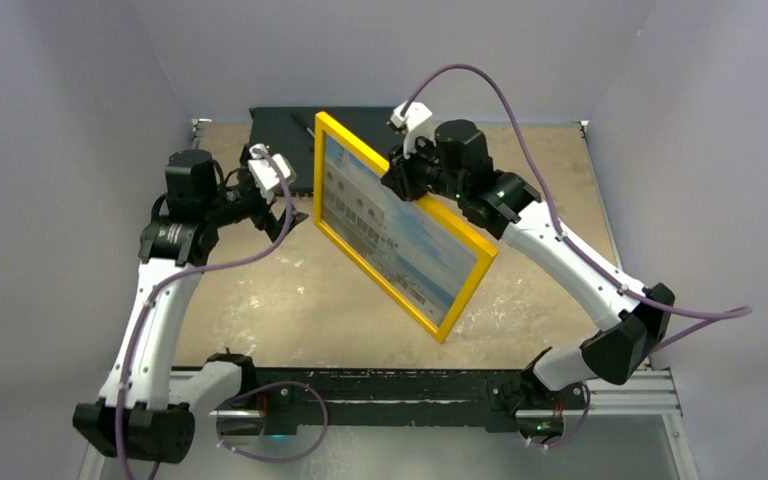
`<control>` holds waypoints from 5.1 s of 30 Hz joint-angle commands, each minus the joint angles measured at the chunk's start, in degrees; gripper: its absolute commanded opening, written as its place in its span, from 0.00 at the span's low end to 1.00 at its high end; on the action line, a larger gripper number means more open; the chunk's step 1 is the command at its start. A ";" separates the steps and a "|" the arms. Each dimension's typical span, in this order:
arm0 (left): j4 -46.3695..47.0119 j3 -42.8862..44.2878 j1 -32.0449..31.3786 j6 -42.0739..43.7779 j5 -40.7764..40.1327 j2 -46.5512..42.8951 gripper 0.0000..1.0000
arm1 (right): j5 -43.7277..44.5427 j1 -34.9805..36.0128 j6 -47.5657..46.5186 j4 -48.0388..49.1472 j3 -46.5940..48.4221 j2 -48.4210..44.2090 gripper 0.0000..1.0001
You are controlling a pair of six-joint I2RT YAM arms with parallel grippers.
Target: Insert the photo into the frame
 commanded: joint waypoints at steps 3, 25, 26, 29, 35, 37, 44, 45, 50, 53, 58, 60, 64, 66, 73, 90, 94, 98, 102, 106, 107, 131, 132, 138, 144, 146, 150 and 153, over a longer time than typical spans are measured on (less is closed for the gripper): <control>1.69 -2.63 10.33 -0.06 1.09 11.28 0.98 | -6.42 -5.22 -7.26 5.28 -5.50 1.79 0.00; -4.63 1.94 21.46 16.20 0.73 35.45 0.77 | -39.93 -15.67 -11.03 1.57 8.42 27.32 0.00; -4.73 2.07 21.85 16.63 0.34 36.28 0.76 | -40.38 -15.68 -11.70 0.60 9.84 28.85 0.00; -3.93 1.09 22.75 17.93 -2.04 37.66 0.73 | -41.88 -15.60 -13.58 -1.01 14.04 32.98 0.00; -1.08 -4.88 23.82 23.15 -6.76 37.14 0.68 | -46.26 -14.80 -14.80 -4.21 21.38 39.11 0.00; 0.93 -7.32 23.85 24.56 -8.43 36.72 0.67 | -45.93 -14.04 -15.83 -6.14 24.26 41.24 0.00; 1.95 -12.49 23.85 28.22 -10.07 36.68 0.65 | -44.86 -11.90 -17.12 -8.74 28.66 46.75 0.00; 1.75 -13.37 23.68 28.83 -9.49 36.02 0.65 | -44.70 -11.86 -17.17 -8.57 28.55 47.07 0.00; -2.09 -15.84 21.58 31.44 -8.04 32.92 0.65 | -42.50 -11.84 -16.93 -7.47 29.15 47.95 0.00; -2.19 -18.00 18.95 31.91 -9.31 30.74 0.65 | -41.78 -11.90 -17.46 -8.18 30.29 48.82 0.00; -1.14 -21.80 13.73 30.45 -10.57 27.44 0.65 | -38.85 -11.99 -20.05 -10.55 31.85 50.25 0.00; -0.53 -22.98 11.83 29.75 -11.09 26.46 0.65 | -37.92 -11.99 -20.33 -10.74 31.86 50.69 0.00; 0.43 -23.53 10.21 28.69 -12.07 26.20 0.64 | -37.48 -11.99 -20.26 -10.44 30.78 51.57 0.00; 1.42 -23.29 10.17 28.20 -12.84 26.56 0.64 | -37.47 -11.99 -20.08 -9.88 29.95 51.65 0.00; 3.54 -22.40 8.44 24.80 -13.05 28.12 0.64 | -34.22 -12.07 -20.22 -6.30 26.51 50.16 0.00; 5.37 -22.77 4.45 21.85 -13.18 28.42 0.64 | -33.15 -12.16 -19.37 -4.27 24.06 52.57 0.42; 4.76 -22.82 4.45 21.42 -11.86 27.83 0.64 | -31.33 -12.16 -18.75 -3.15 23.23 51.69 0.50; 4.57 -23.23 4.33 21.40 -11.95 28.09 0.64 | -28.06 -12.22 -13.79 -0.82 22.80 49.21 0.97; 4.22 -23.50 4.67 22.10 -13.24 27.39 0.65 | -18.75 -12.54 -6.30 2.92 19.15 42.34 0.99; 2.08 -21.68 6.12 21.62 -12.67 26.86 0.67 | -3.62 -14.10 8.65 9.93 6.96 31.25 0.99; 1.24 -20.58 7.25 21.06 -12.37 26.94 0.68 | -2.12 -14.78 11.89 11.82 2.66 27.74 0.99; 62.43 -34.75 20.04 -29.69 -13.78 29.77 0.98 | 39.95 -34.07 18.99 59.31 -51.90 -2.88 0.99; 64.75 -35.43 20.06 -30.57 -13.74 30.51 0.98 | 39.17 -35.04 20.02 60.33 -52.35 -2.48 0.99; 92.49 -46.03 20.02 -38.76 -14.22 33.61 0.99 | 36.69 -38.35 19.68 64.20 -53.30 -1.11 0.99; 107.16 -51.62 17.66 -37.63 -13.31 35.88 1.00 | 33.42 -40.54 13.99 78.62 -60.08 -3.50 0.99; 111.10 -54.86 15.59 -35.74 -17.29 34.58 1.00 | 32.51 -40.63 12.68 85.20 -63.20 -4.70 0.99; 128.56 -62.08 9.41 -32.02 -25.44 39.83 1.00 | 28.71 -40.71 11.03 92.19 -65.89 -5.25 0.99; 114.95 -58.64 8.90 -29.95 -27.34 35.47 1.00 | 27.04 -40.73 9.22 92.06 -68.41 -8.19 0.99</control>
